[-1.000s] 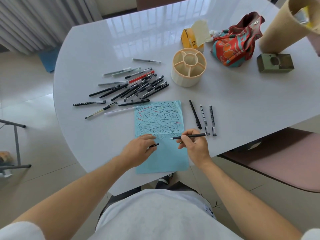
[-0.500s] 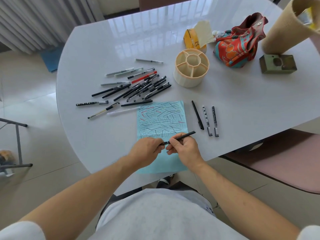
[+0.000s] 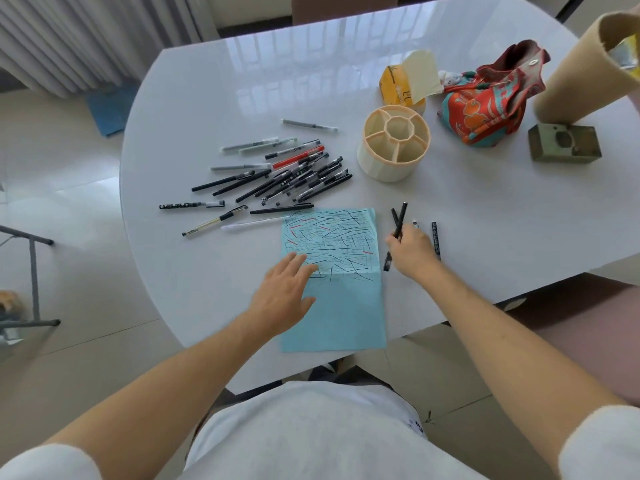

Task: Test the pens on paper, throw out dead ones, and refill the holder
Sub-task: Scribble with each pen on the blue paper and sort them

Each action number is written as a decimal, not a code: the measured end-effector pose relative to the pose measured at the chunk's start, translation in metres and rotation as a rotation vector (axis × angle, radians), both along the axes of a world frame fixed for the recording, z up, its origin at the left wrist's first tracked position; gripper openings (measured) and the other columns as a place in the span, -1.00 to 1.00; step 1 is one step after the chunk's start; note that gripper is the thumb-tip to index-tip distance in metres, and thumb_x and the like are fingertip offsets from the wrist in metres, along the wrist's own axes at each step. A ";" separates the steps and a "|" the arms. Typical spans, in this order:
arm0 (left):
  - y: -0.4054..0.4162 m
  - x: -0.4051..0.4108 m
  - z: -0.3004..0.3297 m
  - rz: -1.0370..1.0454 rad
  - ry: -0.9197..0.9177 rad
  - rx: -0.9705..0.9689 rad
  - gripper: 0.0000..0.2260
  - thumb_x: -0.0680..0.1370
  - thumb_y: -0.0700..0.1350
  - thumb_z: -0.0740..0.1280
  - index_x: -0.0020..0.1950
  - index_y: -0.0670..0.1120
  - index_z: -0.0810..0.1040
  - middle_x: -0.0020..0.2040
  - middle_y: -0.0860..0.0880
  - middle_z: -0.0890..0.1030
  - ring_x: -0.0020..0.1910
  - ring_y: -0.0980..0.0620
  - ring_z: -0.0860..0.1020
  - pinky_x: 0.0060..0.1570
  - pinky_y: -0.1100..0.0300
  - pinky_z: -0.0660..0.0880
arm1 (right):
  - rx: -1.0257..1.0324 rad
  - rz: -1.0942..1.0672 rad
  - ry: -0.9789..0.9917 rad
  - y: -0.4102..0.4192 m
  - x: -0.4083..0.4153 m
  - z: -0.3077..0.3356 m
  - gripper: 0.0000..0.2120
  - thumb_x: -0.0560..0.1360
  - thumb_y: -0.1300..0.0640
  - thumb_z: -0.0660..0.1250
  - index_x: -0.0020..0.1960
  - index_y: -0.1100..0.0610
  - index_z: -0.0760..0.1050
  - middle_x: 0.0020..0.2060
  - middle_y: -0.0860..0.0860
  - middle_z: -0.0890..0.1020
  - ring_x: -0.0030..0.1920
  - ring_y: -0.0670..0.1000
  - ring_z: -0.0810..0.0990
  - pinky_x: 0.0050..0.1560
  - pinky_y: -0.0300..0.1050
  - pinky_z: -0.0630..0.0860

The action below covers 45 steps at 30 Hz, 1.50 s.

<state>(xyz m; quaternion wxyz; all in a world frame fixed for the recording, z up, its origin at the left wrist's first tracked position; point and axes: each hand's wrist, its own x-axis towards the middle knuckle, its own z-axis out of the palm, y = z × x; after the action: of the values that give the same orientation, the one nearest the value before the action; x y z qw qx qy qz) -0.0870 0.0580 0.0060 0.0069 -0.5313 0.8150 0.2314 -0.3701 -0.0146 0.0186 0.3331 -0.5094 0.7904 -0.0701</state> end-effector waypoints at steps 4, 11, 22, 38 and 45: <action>0.006 0.019 -0.010 -0.043 -0.155 0.036 -0.40 0.50 0.07 0.37 0.51 0.03 0.28 0.59 -0.08 0.16 0.59 -0.12 0.05 0.51 -0.07 0.13 | 0.097 0.194 0.191 -0.014 -0.016 -0.018 -0.73 0.58 0.11 0.30 0.23 0.21 0.48 0.14 0.21 0.63 0.16 0.25 0.58 0.10 0.05 0.53; 0.004 0.030 -0.019 -0.014 -0.191 0.027 -0.35 0.46 0.09 0.39 0.52 0.09 0.25 0.59 -0.04 0.14 0.58 -0.10 0.06 0.52 -0.09 0.10 | -0.197 0.253 0.233 -0.022 0.020 -0.005 -0.75 0.57 0.20 0.29 0.23 0.20 0.56 0.15 0.20 0.58 0.08 0.29 0.60 0.05 0.10 0.53; -0.017 0.031 -0.016 -0.049 -0.221 0.044 -0.32 0.43 0.10 0.38 0.52 0.06 0.26 0.56 -0.08 0.17 0.55 -0.13 0.06 0.50 -0.05 0.10 | -0.332 0.978 0.251 -0.068 0.234 -0.010 -0.68 0.54 0.33 0.18 0.24 0.17 0.53 0.16 0.12 0.56 0.24 0.17 0.43 0.10 0.04 0.51; -0.021 0.038 0.009 0.268 0.244 -0.056 -0.64 0.53 0.01 0.40 0.24 -0.07 0.39 0.18 -0.05 0.50 0.06 -0.09 0.53 0.04 -0.01 0.48 | -0.030 0.183 -0.450 0.002 0.062 0.025 -0.88 0.44 0.12 0.58 -0.18 -0.10 0.72 -0.42 -0.13 0.61 -0.42 -0.17 0.47 -0.36 -0.27 0.42; -0.023 0.007 0.017 0.002 0.101 0.161 -0.76 0.69 0.05 0.11 0.13 -0.04 0.49 -0.01 -0.02 0.64 -0.03 -0.12 0.57 -0.15 0.07 0.43 | 0.096 0.012 -0.793 0.063 0.039 0.031 -0.80 0.51 0.37 0.43 0.02 0.13 0.71 -0.27 0.17 0.70 -0.34 0.00 0.59 -0.27 -0.16 0.57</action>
<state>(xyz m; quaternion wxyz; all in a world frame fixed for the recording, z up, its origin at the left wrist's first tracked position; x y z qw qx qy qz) -0.0805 0.0351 0.0231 0.0084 -0.5175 0.7924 0.3227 -0.3315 0.0489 0.0495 0.6364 -0.4312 0.5997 -0.2222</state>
